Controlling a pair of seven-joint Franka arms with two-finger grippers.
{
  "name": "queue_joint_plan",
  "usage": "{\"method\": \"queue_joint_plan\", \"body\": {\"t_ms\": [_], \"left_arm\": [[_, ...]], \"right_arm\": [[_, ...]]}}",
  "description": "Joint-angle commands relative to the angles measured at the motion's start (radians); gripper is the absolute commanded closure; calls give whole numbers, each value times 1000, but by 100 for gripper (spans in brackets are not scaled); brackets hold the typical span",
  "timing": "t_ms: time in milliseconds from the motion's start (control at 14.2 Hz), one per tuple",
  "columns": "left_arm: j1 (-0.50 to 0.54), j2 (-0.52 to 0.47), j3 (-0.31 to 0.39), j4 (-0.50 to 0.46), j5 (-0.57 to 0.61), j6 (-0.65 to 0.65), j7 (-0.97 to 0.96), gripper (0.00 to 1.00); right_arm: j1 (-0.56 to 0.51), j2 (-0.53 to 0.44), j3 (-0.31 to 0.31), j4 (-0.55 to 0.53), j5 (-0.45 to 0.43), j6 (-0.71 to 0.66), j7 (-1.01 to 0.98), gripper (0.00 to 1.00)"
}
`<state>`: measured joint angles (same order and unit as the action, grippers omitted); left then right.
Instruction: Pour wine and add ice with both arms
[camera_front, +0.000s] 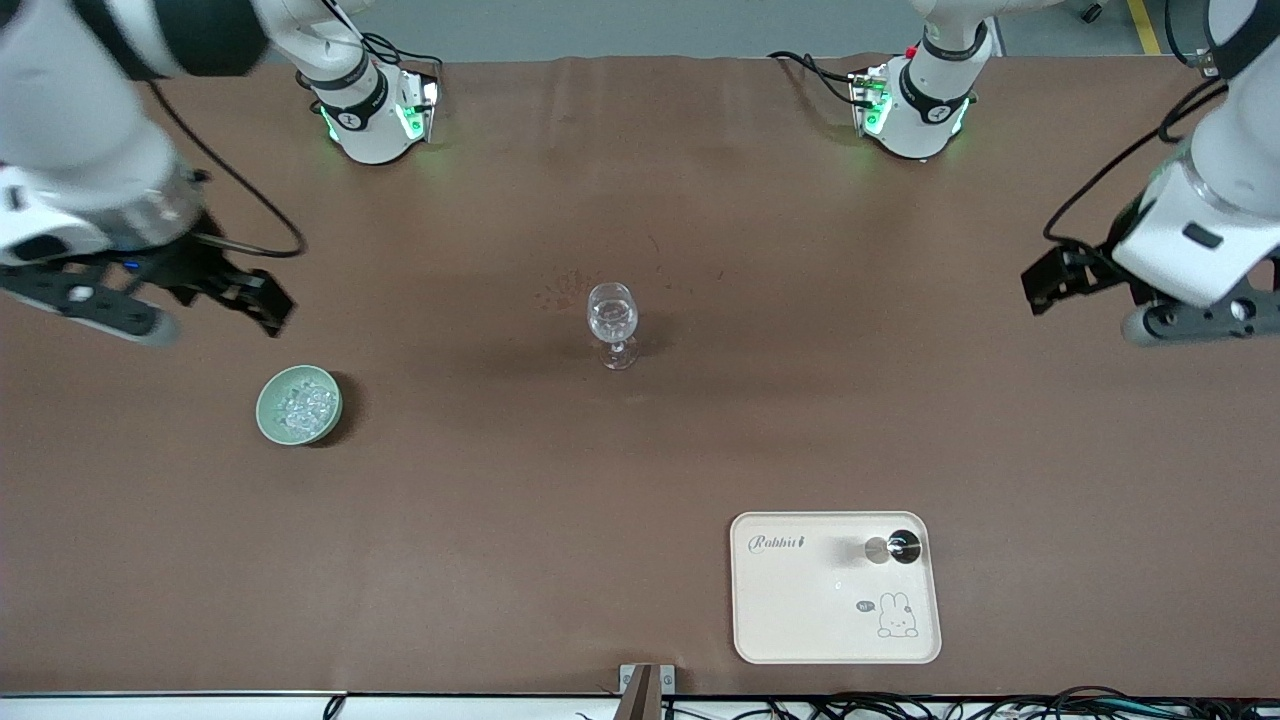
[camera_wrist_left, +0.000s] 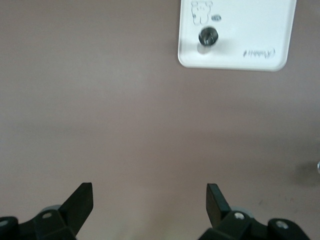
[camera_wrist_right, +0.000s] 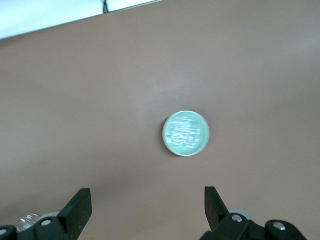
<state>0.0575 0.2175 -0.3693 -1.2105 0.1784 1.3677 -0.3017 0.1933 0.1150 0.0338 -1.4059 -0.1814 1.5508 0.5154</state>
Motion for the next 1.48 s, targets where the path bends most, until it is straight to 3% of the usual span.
{"method": "queue_joint_plan", "body": {"t_ms": [0,211,352,422,633,1196,1407], "left_arm": [[-99,-174,160,-190,-85,11,38,0],[-130,-242,216,-267,-103,11,108,0],[-139,-280,278,-311,-166,17,128,0],[-140,-305,294,-342,-190,34,131,0],[-133,-383,288,-449,-185,105,130,0],[-124,-380,296,-446,-142,106,133,0],[-99,-369,296,-437,-145,106,133,0]], "right_arm": [[-3,-89,-95,-47,34,-52,-156,0],[-63,-112,-143,-47,52,-95,-317,0],[-68,-112,-248,-45,120,-95,-432,0],[-81,-109,-253,-47,122,-92,-449,0],[-143,-106,-210,-47,125,-86,-454,0],[-143,-106,-174,-47,126,-74,-451,0],[-141,-106,-160,-47,210,-28,-420,0]]}}
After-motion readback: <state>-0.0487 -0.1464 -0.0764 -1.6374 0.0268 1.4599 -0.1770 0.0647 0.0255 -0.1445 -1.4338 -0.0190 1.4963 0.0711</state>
